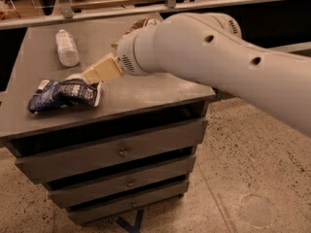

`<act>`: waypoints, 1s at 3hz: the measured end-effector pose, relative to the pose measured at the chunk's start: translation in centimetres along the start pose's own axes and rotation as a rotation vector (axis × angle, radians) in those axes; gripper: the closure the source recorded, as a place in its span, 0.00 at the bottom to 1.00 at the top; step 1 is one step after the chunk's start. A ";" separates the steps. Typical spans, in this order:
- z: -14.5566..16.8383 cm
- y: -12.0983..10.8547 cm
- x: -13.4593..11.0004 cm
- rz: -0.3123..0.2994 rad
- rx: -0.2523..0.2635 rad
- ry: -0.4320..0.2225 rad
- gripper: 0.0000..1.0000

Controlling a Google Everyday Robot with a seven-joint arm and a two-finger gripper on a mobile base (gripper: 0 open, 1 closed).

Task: Pick blue plastic bottle

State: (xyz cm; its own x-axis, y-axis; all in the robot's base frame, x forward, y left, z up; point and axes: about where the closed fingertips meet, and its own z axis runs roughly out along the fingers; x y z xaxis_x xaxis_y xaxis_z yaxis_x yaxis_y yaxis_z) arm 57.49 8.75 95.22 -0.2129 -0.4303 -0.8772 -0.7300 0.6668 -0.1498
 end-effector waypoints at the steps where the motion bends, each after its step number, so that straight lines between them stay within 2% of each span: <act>1: 1.1 -0.6 -0.1 -0.019 0.057 -0.006 0.00; 3: 4.8 -3.4 -2.1 -0.012 0.130 -0.057 0.00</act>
Offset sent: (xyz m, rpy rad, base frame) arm 0.0889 0.0601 -0.0156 -0.0131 -0.1625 -0.2626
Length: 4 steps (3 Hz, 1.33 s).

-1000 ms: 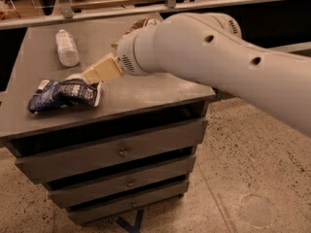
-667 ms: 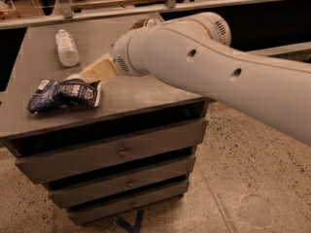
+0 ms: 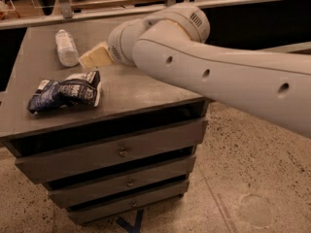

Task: Pick blue plastic bottle

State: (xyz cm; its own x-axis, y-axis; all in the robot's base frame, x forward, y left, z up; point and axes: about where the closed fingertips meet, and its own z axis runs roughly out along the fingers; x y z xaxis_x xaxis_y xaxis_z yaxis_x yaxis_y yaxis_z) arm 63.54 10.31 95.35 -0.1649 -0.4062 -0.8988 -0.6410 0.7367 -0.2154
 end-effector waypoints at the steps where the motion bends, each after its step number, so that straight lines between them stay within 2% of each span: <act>1: 2.7 -0.3 -1.2 0.010 0.019 -0.022 0.00; 4: 10.6 3.1 -2.5 0.053 0.047 -0.033 0.00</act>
Offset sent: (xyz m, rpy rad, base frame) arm 0.0473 0.1113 -0.0527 0.1345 0.0021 -0.1166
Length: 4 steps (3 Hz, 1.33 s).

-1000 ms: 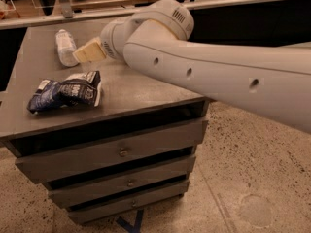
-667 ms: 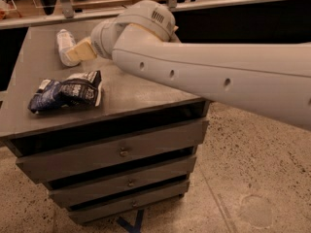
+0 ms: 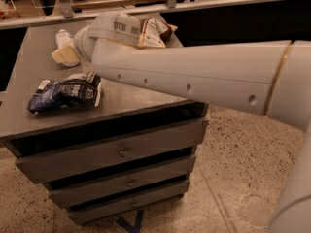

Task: Pick blue plastic bottle

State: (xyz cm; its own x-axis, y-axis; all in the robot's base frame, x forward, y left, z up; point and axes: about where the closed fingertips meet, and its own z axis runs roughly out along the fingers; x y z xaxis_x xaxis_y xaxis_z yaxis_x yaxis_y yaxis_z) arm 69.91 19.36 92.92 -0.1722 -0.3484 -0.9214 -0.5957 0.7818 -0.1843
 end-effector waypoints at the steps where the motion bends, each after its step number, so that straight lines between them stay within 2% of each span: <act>1: 2.0 1.3 0.2 0.062 0.025 -0.003 0.00; 2: 3.5 2.4 0.4 0.110 0.033 -0.013 0.00; 4: 5.5 3.6 1.3 0.111 0.043 -0.017 0.00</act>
Offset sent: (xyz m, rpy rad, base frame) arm 0.0154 0.0568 -0.0485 0.1729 0.0745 -0.1100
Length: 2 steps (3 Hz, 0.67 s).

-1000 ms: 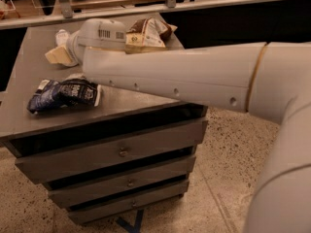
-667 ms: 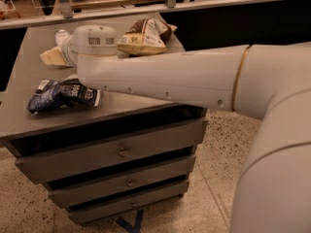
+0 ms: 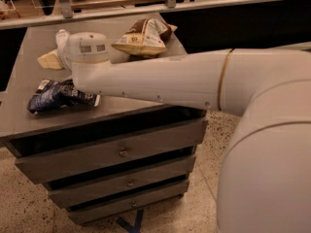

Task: Pick blue plastic bottle

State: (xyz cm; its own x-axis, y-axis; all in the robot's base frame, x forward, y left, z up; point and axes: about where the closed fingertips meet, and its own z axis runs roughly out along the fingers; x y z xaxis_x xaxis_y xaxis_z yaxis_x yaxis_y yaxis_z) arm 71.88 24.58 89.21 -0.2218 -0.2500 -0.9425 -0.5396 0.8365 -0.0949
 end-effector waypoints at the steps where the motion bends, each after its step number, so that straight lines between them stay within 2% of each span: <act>1: 0.9 -0.1 0.1 -0.011 0.007 -0.004 0.00; 2: 2.0 -0.6 0.3 -0.006 0.017 -0.004 0.00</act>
Offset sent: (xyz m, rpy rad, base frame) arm 0.0333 0.0041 -0.0179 0.0610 0.0303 -0.0554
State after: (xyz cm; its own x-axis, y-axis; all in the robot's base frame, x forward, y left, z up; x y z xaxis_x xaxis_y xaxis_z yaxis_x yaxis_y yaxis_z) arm 73.76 24.99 88.33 -0.2155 -0.2534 -0.9430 -0.5268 0.8433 -0.1062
